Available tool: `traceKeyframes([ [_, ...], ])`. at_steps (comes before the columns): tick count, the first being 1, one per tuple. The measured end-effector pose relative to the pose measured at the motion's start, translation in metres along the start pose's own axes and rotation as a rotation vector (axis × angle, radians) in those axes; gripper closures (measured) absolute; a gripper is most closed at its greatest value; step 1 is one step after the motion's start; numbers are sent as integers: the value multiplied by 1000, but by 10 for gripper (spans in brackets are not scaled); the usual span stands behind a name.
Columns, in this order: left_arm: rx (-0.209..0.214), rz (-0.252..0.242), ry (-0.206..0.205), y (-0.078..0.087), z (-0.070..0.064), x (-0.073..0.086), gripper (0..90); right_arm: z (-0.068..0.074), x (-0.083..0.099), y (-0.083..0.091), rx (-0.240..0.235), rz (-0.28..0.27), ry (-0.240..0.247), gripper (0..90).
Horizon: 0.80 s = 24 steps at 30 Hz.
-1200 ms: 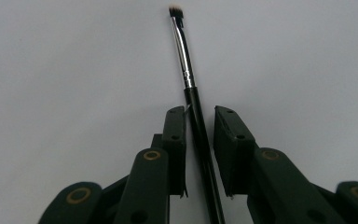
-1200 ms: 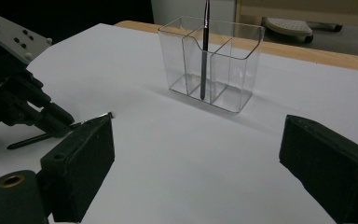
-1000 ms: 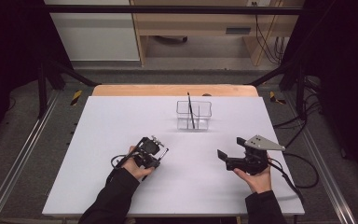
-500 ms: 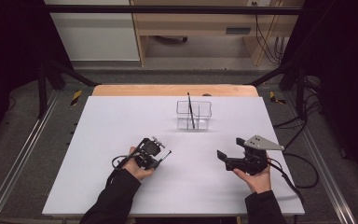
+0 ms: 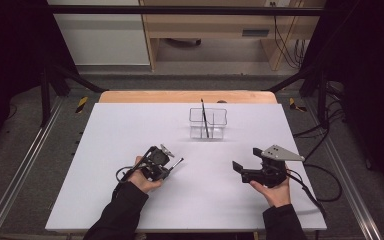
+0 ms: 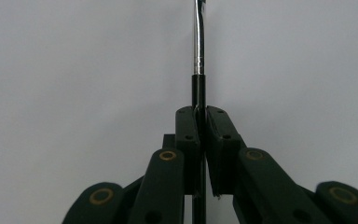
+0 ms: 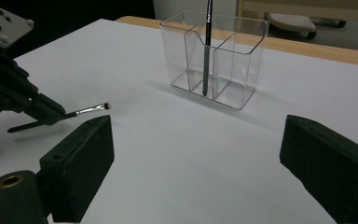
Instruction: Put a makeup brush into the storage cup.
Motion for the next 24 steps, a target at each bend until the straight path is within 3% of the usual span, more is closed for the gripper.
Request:
traceKeyframes([
  [11,-26,-206,37,35,7,-11,834,2,-1,0,-8,-2,-9,98],
  [18,-48,-304,62,52,10,-18,835,6,-3,1,-15,-8,-12,97],
  [24,-52,-347,85,56,10,-20,835,9,-4,0,-22,-10,-16,96],
])
Point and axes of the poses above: each handheld gripper's, and its own axes: y roughly backward along the jaws, x roughly out of its underside, z roughly to its left, the point moved 10 cm from there along -y, roughly forward along the jaws, and after that the axes turned 6 degrees about -z, right-handed, at the moved point
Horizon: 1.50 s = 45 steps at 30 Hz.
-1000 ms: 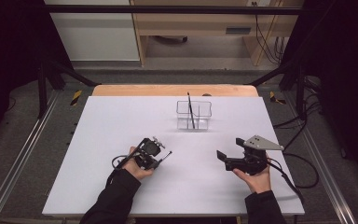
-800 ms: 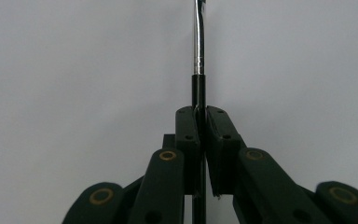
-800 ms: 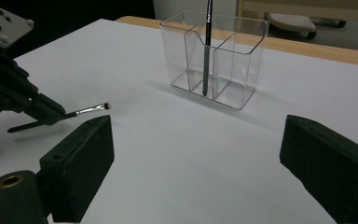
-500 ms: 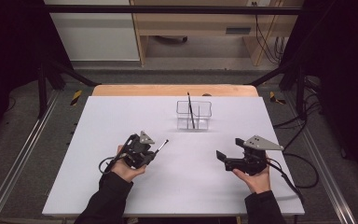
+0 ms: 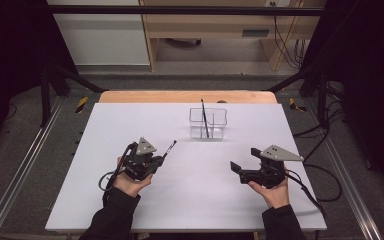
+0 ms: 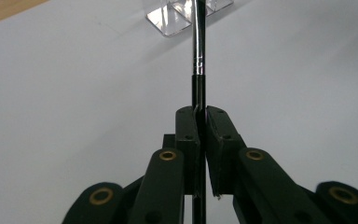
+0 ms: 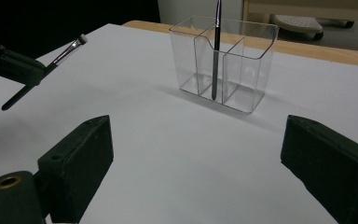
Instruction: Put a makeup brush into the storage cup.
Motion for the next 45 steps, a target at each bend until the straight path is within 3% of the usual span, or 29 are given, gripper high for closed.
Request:
traceKeyframes([
  [12,-35,-135,43,14,3,-11,834,7,0,-5,-13,-1,-11,93],
  [28,-37,-230,71,20,-3,-23,834,25,-10,-16,-43,-13,-9,93],
  [37,-44,-284,95,24,-5,-31,834,37,-26,-22,-63,-44,-25,98],
  [45,-40,-304,107,25,-8,-35,834,53,-41,-34,-85,-65,-24,102],
])
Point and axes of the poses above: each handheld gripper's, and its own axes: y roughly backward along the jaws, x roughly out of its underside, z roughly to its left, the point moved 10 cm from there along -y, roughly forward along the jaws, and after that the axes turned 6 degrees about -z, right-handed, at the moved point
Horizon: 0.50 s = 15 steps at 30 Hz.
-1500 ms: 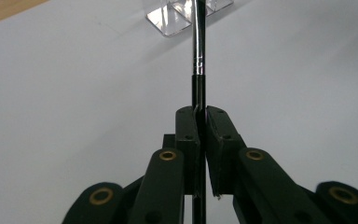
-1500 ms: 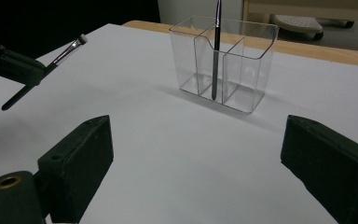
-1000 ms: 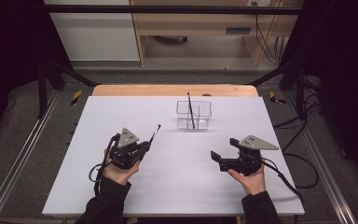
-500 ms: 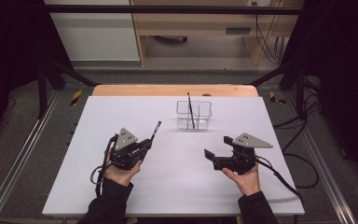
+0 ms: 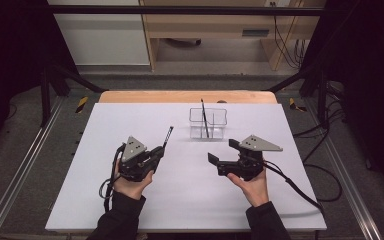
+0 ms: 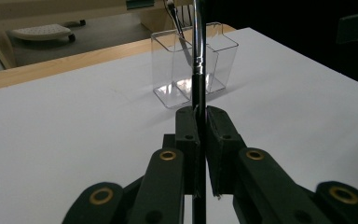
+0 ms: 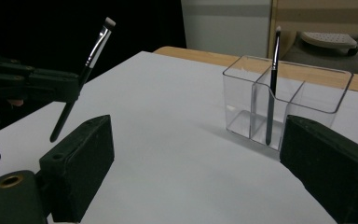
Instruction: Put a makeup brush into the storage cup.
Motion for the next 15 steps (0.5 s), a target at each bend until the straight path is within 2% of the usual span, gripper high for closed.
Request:
traceKeyframes([
  [7,-1,-17,7,-1,-4,-1,834,6,-14,-4,2,-32,-22,119],
  [15,4,-34,36,-7,-9,3,834,8,-17,-11,-3,-38,-46,130],
])
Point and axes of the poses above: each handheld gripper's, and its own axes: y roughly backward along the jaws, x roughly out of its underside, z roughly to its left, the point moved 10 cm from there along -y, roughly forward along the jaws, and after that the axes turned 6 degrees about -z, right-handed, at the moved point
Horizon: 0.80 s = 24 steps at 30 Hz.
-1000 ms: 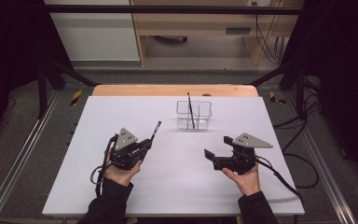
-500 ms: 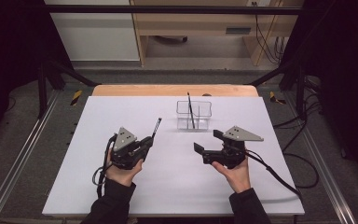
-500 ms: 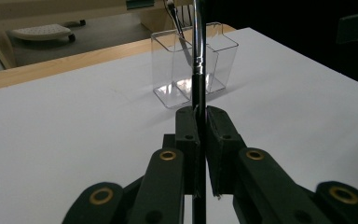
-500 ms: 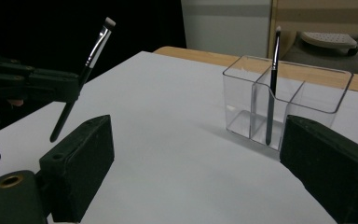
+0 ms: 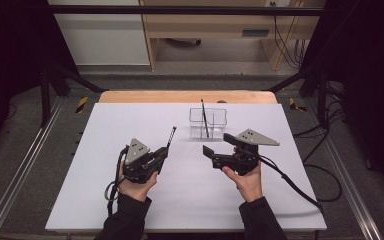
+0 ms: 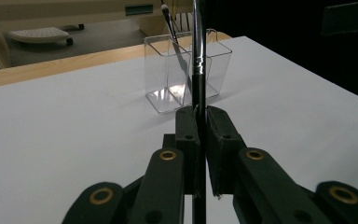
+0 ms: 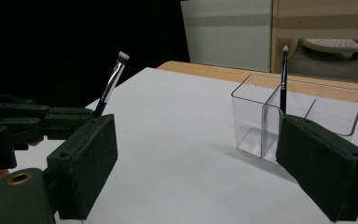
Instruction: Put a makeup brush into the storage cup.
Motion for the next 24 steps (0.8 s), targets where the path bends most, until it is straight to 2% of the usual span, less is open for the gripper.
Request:
traceKeyframes([
  [6,5,-12,20,-4,-2,6,834,4,1,-6,-10,-8,-15,139],
  [13,11,-22,47,-9,-3,10,834,10,6,-18,-25,8,-38,156],
  [16,14,-26,49,-11,-5,11,834,12,6,-22,-31,3,-53,166],
  [24,24,-31,59,-16,-10,11,834,18,8,-30,-39,10,-57,180],
])
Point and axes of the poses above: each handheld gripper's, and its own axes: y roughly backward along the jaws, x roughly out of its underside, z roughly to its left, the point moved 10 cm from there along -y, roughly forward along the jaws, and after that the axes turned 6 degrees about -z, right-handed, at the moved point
